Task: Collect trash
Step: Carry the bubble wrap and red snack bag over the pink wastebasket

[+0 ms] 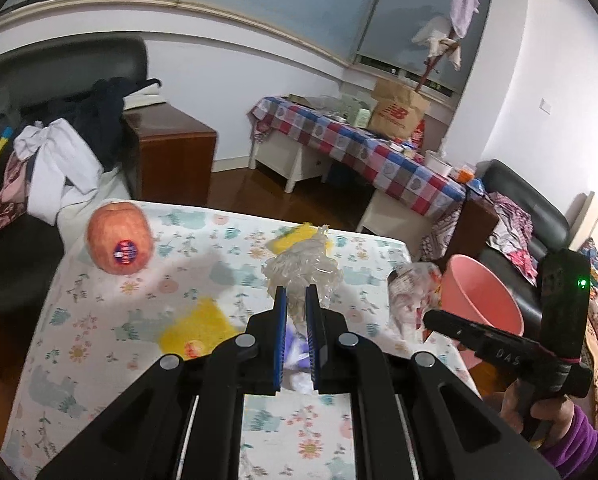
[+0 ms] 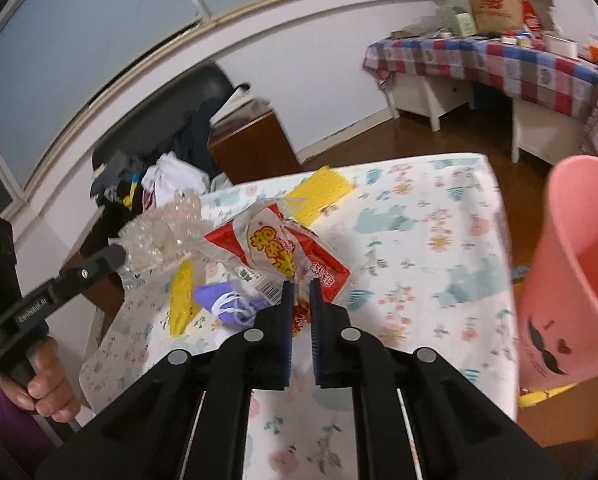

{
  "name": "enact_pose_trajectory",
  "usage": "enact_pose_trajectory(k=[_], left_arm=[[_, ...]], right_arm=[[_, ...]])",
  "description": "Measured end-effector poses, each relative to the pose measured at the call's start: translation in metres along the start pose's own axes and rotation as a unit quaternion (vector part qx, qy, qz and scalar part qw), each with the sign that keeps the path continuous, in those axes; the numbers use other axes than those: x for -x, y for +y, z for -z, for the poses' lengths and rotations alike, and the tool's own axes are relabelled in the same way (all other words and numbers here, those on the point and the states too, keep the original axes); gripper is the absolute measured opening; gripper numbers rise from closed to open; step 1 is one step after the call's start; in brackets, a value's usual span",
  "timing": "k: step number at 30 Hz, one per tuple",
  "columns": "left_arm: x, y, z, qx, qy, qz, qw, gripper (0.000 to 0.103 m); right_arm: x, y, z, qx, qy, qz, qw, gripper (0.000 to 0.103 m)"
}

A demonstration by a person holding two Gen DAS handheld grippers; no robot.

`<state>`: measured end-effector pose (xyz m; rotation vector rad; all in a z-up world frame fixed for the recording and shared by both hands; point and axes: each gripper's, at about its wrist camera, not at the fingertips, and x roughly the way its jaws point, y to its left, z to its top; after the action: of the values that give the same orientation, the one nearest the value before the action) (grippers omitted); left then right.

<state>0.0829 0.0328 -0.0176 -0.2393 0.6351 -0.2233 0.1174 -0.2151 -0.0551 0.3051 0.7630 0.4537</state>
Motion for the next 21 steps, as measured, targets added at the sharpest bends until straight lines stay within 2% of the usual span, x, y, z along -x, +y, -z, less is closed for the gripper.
enact_pose_trajectory(k=[10,21], left_arm=[[-0.014,-0.059,-0.001,-0.042,0.012,0.048,0.9979,0.009],[-0.042,-0.133,-0.005,-0.085,0.029,0.098,0.9911,0.009]], right_arm=[[0.057,-0.061,-0.001,-0.067,-0.054,0.048,0.995,0.008],[0.103,-0.123,0.010,-0.136,-0.101,0.101,0.980,0.008]])
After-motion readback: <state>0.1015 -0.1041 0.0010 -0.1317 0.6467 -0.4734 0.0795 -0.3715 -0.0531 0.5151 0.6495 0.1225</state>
